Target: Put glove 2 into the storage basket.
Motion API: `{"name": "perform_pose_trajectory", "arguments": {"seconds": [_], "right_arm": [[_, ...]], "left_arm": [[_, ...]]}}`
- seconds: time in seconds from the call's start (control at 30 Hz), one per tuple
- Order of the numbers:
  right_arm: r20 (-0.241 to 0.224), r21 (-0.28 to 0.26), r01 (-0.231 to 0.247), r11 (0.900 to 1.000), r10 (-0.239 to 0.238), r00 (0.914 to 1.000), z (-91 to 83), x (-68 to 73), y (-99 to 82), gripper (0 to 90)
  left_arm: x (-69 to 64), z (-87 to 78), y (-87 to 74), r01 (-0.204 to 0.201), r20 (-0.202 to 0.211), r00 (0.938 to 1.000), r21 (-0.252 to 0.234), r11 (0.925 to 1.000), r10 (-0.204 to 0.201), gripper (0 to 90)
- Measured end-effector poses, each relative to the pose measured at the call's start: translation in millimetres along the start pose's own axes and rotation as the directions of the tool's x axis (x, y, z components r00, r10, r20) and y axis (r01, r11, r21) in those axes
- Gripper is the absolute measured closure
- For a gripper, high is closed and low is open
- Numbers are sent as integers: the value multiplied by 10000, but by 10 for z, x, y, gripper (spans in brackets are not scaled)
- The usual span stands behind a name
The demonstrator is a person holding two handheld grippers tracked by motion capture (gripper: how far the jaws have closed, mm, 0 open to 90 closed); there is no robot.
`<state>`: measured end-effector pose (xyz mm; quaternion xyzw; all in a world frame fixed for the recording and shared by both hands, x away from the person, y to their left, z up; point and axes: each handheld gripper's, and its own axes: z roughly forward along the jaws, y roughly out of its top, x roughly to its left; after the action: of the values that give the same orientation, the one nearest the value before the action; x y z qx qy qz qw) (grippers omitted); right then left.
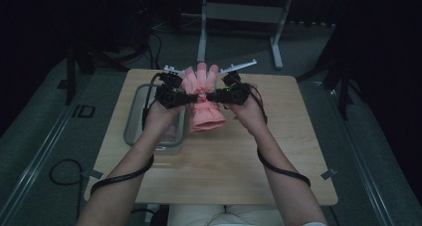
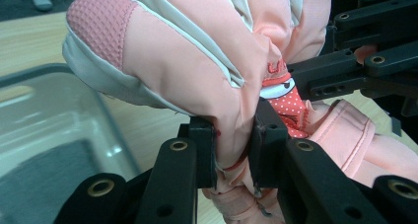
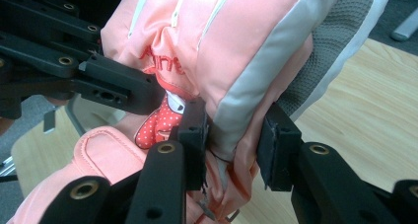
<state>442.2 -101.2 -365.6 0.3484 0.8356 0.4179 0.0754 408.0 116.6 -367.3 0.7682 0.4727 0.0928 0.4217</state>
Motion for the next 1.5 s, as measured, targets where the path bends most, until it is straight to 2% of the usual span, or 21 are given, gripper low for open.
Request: {"name": "perform_pose_trajectory", "arguments": {"seconds": [0.2, 0.37, 0.57, 0.6, 0.67, 0.77, 0.93, 1.2, 1.23, 1.3, 1.5], "right_arm": [[-150, -10, 259, 9997, -259, 9996, 113, 143, 151, 674], [-426, 46, 492, 9988, -490, 9979, 293, 333, 313, 674], [-783, 110, 722, 9973, -712, 9944, 512, 538, 441, 673], [-783, 110, 722, 9973, -712, 9944, 512, 538, 441, 673], [-928, 184, 859, 9961, -838, 9921, 632, 638, 491, 673], [-1069, 283, 942, 9952, -907, 9901, 757, 716, 532, 673], [-1064, 466, 1020, 9937, -966, 9896, 923, 767, 552, 673], [-920, 989, 957, 9905, -867, 9920, 1150, 706, 504, 673], [-849, 1181, 960, 9884, -863, 9926, 1230, 680, 474, 673], [-846, 1349, 908, 9867, -798, 9932, 1307, 650, 439, 673], [-847, 1812, 746, 9806, -600, 9946, 1471, 614, 332, 673]], "left_arm": [[138, -176, -24, 207, -206, 9996, -115, 9997, -209, 751], [323, -398, -98, 412, -552, 9976, -174, 9990, -421, 751], [528, -609, -224, 738, -875, 9933, -259, 9969, -758, 751], [528, -609, -224, 738, -875, 9933, -259, 9969, -758, 751], [629, -689, -292, 883, -1014, 9907, -274, 9957, -906, 751], [714, -731, -352, 1017, -1166, 9877, -294, 9944, -1045, 751], [852, -706, -428, 1187, -1169, 9857, -274, 9926, -1211, 751], [1021, -508, -532, 1559, -1047, 9823, -45, 9878, -1555, 750], [1070, -420, -577, 1759, -1039, 9792, 47, 9844, -1745, 750], [1118, -355, -618, 1926, -993, 9767, 169, 9811, -1901, 750], [1180, -233, -723, 2227, -1023, 9709, 537, 9734, -2165, 750]]}}
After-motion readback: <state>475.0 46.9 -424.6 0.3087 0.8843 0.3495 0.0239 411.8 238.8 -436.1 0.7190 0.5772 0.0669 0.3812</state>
